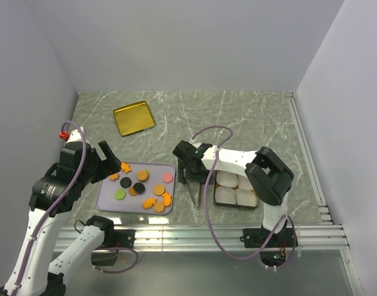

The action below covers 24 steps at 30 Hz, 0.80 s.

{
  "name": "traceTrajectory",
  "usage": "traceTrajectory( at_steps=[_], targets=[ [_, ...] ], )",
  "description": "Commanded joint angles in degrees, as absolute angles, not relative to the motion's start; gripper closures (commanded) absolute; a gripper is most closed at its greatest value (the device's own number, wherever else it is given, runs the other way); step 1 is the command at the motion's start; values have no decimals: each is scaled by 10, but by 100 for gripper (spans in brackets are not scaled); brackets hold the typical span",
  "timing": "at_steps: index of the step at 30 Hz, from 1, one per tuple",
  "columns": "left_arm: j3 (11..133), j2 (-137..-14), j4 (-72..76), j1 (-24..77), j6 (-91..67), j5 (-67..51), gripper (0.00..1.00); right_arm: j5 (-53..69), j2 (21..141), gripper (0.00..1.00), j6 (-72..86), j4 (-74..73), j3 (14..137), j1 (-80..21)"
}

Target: Pack the cookies

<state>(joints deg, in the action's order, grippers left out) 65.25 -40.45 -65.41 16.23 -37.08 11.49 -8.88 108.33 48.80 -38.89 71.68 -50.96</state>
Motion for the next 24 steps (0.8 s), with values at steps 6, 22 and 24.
traceTrajectory(
  at_steps=[6, 22, 24],
  targets=[
    [650, -389, -659, 164, -374, 115, 10, -82, 1081, 7, 503, -326, 663, -518],
    [636, -354, -669, 164, -410, 103, 11, -84, 1114, 29, 495, -336, 660, -538],
    [632, -347, -673, 164, -411, 104, 11, -84, 1117, 32, 496, -335, 658, -542]
  ],
)
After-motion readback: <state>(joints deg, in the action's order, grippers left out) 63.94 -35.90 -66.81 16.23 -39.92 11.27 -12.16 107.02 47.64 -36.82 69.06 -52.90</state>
